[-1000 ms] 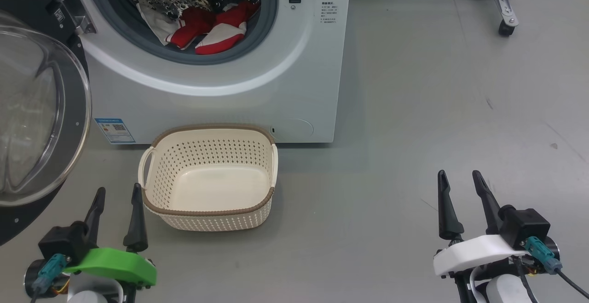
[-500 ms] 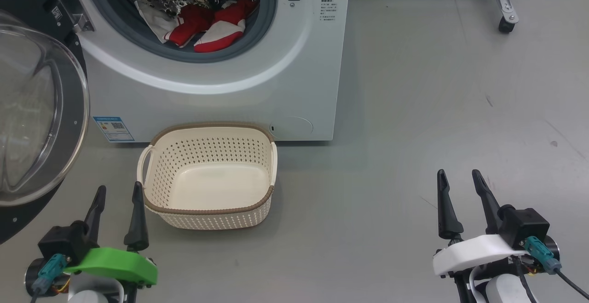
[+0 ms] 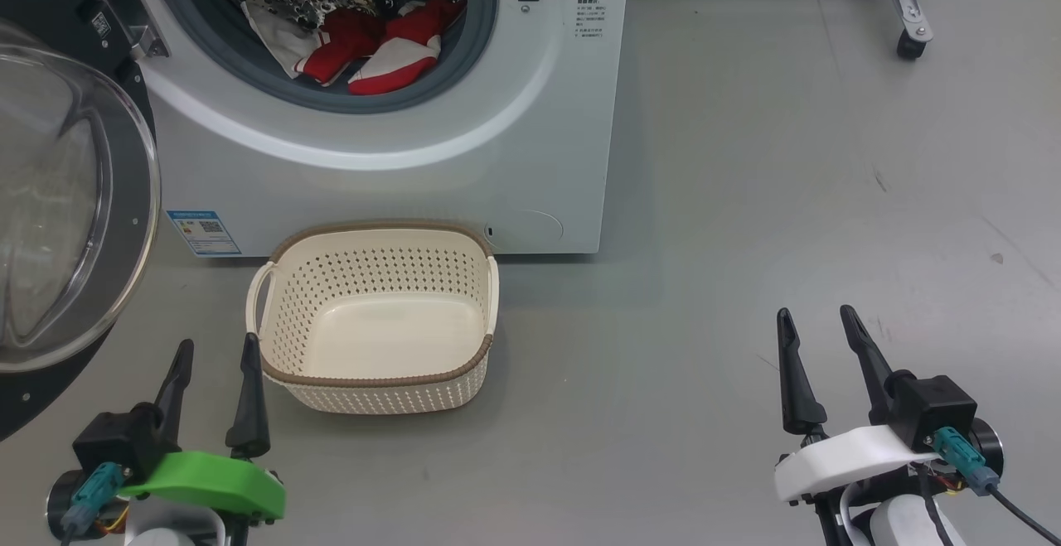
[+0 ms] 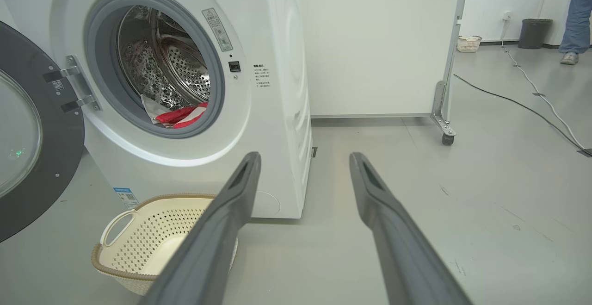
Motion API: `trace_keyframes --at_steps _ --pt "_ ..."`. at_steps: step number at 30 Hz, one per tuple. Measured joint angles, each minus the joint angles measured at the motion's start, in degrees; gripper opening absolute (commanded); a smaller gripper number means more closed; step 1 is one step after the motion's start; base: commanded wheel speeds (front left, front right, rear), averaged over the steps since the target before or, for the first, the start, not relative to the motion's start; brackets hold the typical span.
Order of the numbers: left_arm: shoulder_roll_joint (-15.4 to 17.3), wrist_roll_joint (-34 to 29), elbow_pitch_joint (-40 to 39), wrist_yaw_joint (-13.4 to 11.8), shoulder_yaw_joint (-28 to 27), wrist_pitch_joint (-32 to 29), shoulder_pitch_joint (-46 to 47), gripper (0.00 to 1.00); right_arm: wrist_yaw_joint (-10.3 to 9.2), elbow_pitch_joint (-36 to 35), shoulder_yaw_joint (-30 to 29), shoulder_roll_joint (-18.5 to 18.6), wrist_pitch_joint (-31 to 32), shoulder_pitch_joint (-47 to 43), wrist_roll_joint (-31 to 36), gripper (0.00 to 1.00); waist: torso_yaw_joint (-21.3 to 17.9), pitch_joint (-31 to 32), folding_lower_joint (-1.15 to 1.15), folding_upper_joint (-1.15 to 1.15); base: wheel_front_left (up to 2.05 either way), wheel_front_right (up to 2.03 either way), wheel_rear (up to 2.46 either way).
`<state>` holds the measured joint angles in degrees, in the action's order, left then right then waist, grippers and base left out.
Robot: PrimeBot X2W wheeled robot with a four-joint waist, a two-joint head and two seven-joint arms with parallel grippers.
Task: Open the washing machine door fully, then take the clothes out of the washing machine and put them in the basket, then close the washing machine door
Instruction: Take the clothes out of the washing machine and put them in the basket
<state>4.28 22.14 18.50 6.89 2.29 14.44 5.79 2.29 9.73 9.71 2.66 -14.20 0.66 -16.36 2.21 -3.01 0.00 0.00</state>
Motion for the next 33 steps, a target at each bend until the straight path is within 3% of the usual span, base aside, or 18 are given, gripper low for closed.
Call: trace_keyframes --at_steps 33 --pt "-0.35 0.80 -0.36 0.03 1.47 0.00 -0.31 1.00 -0.41 0.48 -0.32 -0.04 0.00 0.00 0.12 1.00 0.03 0.28 0.00 0.00 0.02 -0.02 0.00"
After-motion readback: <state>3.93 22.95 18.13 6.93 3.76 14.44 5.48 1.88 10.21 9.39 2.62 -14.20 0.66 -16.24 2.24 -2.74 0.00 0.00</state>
